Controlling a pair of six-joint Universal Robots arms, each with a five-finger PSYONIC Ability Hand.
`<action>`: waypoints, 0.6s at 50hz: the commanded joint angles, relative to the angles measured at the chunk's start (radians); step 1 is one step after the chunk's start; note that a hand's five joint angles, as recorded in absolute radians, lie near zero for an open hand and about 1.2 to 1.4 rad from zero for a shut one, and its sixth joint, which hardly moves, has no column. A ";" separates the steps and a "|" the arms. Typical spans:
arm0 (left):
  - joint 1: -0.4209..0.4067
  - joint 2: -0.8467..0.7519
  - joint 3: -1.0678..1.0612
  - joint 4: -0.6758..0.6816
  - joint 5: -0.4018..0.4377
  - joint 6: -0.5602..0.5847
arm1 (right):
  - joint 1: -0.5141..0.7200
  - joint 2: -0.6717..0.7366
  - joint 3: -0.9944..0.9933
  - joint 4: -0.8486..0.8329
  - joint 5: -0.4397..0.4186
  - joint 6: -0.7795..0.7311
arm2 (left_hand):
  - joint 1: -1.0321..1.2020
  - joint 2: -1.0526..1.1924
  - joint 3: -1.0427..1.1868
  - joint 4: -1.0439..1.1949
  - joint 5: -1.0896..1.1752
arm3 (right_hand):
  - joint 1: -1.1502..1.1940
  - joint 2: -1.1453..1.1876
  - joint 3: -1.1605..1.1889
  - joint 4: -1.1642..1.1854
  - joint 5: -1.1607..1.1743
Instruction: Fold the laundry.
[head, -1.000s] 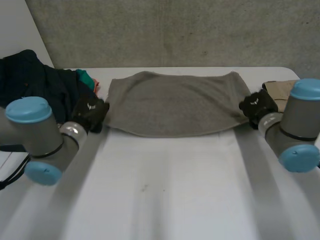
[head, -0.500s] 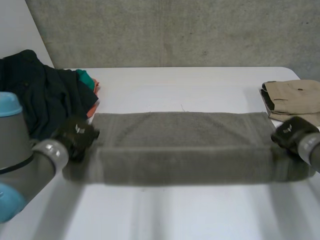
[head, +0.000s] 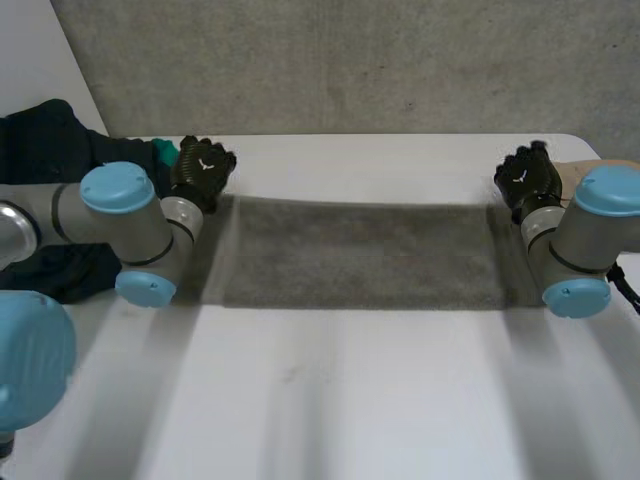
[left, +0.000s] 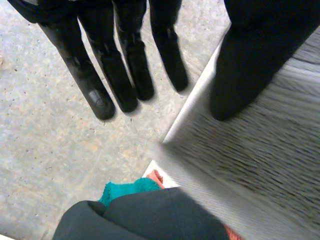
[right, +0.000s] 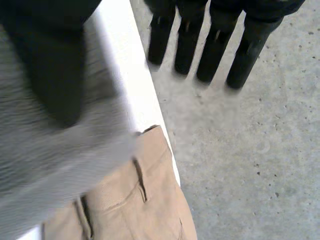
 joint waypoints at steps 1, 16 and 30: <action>-0.012 -0.019 0.002 0.023 0.004 -0.014 | 0.013 -0.019 0.005 -0.018 0.011 0.056 | -0.465 -0.539 -0.542 -0.536 -0.539 | -0.304 -0.305 -0.327 -0.331 -0.328; 0.008 0.362 -0.373 0.012 0.007 -0.243 | -0.148 -0.446 0.358 0.402 -0.201 0.452 | -0.465 -0.539 -0.542 -0.536 -0.539 | -0.300 -0.301 -0.323 -0.327 -0.325; -0.018 0.482 -0.579 0.026 0.019 -0.373 | -0.240 -0.388 0.483 0.417 -0.294 0.408 | -0.465 -0.539 -0.542 -0.536 -0.539 | 0.076 0.075 0.053 0.049 0.052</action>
